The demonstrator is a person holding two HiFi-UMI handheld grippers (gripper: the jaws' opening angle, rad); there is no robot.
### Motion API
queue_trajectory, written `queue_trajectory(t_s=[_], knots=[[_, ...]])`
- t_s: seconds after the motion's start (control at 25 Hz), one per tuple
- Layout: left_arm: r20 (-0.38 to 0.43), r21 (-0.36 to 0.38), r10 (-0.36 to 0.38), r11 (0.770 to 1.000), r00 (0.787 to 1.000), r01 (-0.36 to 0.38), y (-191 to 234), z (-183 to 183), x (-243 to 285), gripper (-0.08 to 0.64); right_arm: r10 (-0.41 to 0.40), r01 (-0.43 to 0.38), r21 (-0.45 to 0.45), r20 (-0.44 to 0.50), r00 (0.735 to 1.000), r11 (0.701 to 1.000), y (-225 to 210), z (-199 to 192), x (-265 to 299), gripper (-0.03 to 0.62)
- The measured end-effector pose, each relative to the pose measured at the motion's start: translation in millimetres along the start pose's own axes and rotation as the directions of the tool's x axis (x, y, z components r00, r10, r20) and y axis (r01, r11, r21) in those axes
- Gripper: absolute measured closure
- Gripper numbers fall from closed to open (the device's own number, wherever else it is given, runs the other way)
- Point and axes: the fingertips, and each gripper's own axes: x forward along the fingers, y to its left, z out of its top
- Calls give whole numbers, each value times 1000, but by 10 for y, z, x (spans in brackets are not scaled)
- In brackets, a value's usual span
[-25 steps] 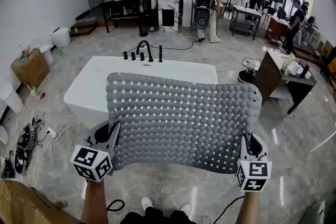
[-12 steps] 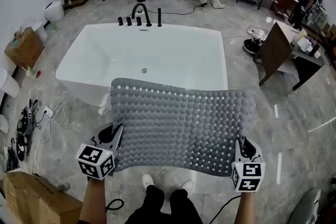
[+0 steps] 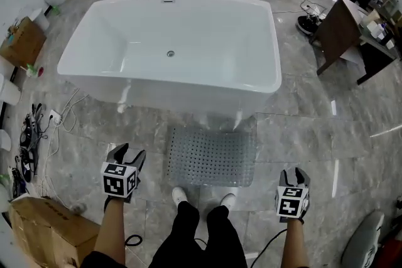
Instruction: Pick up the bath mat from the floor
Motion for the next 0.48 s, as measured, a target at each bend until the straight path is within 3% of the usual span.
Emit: queue_trajectory(t_s=[0.2, 0.36, 0.48], knots=[[44, -68, 2, 998, 999, 1, 9, -93, -222, 319, 58, -65, 133, 58, 997, 989, 66, -10, -224, 408], [140, -39, -20, 999, 990, 26, -135, 284, -334, 327, 57, -78, 116, 174, 983, 990, 38, 425, -375, 436], [233, -10, -28, 999, 972, 31, -233, 712, -526, 342, 54, -97, 142, 284, 957, 985, -2, 897, -623, 439]])
